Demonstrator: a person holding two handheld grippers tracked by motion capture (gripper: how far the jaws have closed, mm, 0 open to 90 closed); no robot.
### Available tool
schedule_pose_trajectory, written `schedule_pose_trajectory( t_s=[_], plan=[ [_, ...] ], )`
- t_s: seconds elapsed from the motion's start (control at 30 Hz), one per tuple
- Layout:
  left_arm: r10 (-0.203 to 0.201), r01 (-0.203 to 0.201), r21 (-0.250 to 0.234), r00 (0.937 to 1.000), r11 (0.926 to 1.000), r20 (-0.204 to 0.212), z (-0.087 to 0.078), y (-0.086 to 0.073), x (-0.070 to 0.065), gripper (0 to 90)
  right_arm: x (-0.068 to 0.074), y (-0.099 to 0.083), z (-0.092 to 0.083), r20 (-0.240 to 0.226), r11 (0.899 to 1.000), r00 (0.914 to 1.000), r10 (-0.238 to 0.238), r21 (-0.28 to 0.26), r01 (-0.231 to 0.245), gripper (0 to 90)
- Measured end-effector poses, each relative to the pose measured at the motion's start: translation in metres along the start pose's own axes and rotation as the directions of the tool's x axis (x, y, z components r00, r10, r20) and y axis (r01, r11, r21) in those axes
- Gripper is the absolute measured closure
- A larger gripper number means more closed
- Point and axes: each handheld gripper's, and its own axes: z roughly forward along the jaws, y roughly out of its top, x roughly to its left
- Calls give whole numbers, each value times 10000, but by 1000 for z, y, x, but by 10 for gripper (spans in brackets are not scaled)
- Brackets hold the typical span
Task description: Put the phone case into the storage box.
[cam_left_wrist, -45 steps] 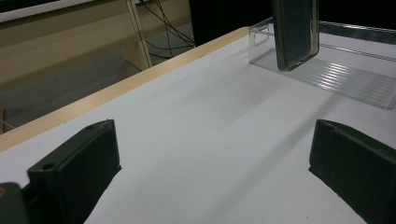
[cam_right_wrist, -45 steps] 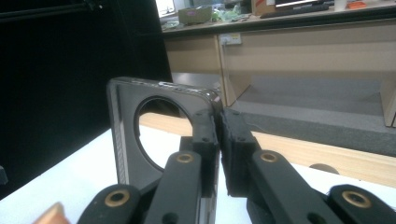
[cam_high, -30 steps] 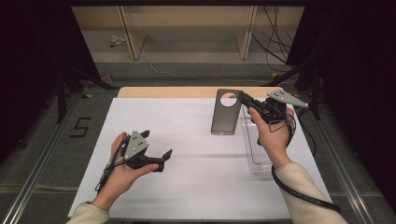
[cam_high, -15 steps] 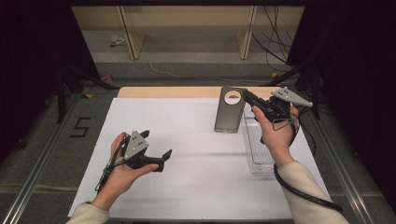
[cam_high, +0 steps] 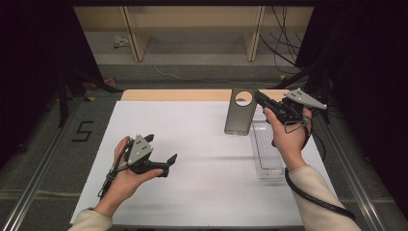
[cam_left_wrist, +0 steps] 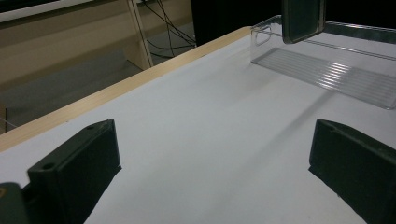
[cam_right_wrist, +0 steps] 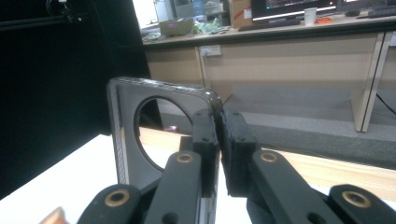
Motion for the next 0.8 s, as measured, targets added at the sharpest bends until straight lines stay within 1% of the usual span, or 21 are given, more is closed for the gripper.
schedule_pose_trajectory(
  t_s=[0.5, 0.8],
  plan=[
    [-50, 50, -23, 10000, 10000, -27, 0, 0, 1, 13, -5, 2, -2, 190, 9999, 9998, -117, -42, 118, 855],
    [-76, 76, -20, 10000, 10000, -42, 0, -1, 1, 14, -8, 3, -3, 273, 10000, 9996, -68, -63, 69, 855]
  ],
)
